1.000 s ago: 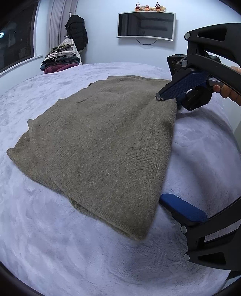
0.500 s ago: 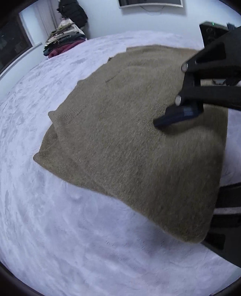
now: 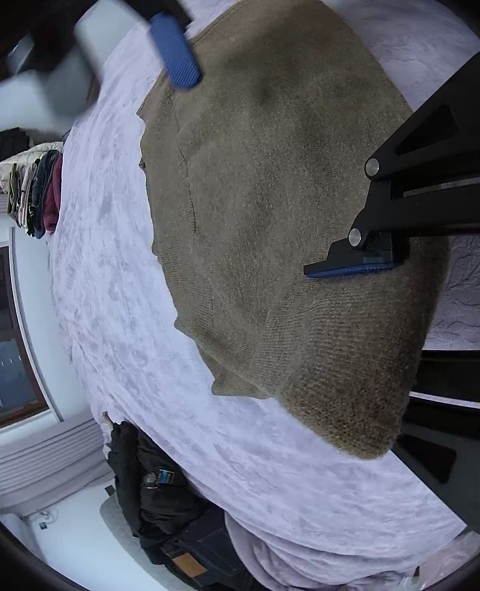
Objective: Fold small clothes
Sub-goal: 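Grasp the folded sweater edge with the left gripper while the right gripper holds it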
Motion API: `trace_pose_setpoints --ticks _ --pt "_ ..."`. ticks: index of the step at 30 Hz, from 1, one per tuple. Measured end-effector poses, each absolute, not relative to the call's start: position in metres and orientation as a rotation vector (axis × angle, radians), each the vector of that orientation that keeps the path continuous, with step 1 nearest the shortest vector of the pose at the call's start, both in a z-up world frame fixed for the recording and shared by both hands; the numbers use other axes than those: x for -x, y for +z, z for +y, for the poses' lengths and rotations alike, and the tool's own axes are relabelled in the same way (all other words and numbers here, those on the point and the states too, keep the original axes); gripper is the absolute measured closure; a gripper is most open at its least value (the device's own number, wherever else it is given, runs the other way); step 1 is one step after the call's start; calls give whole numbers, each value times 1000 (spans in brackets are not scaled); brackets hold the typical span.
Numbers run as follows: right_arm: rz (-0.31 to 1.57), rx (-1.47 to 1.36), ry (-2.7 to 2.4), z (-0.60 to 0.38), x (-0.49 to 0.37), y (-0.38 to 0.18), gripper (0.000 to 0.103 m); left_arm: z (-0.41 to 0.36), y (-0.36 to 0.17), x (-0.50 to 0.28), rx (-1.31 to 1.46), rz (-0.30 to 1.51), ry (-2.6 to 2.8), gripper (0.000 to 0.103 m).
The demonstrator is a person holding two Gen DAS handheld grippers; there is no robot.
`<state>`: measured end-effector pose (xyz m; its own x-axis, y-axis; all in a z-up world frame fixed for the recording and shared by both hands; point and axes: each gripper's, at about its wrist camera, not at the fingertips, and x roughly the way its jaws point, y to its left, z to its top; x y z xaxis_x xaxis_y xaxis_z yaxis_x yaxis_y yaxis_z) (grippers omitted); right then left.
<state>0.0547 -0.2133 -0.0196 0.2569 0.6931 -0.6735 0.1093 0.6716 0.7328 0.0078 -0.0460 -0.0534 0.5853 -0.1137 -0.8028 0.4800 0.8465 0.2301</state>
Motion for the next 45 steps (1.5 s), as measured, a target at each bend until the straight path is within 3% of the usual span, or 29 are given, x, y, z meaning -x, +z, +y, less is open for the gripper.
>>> trace_pose_setpoints --ticks 12,20,21,22,23,33,45 --pt "1750 -322 698 -42 -200 -61 18 -45 -57 7 -546 792 -385 85" --pt "1843 101 616 26 -210 -96 20 -46 -58 10 -545 777 -381 85" --pt "1837 134 612 28 -210 -97 26 -45 -57 9 -537 781 -380 85" --pt "1822 166 603 27 -209 -97 61 -44 -57 7 -527 788 -380 85" --pt "1801 198 578 21 -208 -96 88 -42 -55 6 -513 795 -382 85" --pt "1502 -494 647 -117 -172 -44 89 -58 4 17 -426 727 -548 85" --pt "1037 -760 547 -283 -82 45 89 -162 59 65 -523 520 -856 85"
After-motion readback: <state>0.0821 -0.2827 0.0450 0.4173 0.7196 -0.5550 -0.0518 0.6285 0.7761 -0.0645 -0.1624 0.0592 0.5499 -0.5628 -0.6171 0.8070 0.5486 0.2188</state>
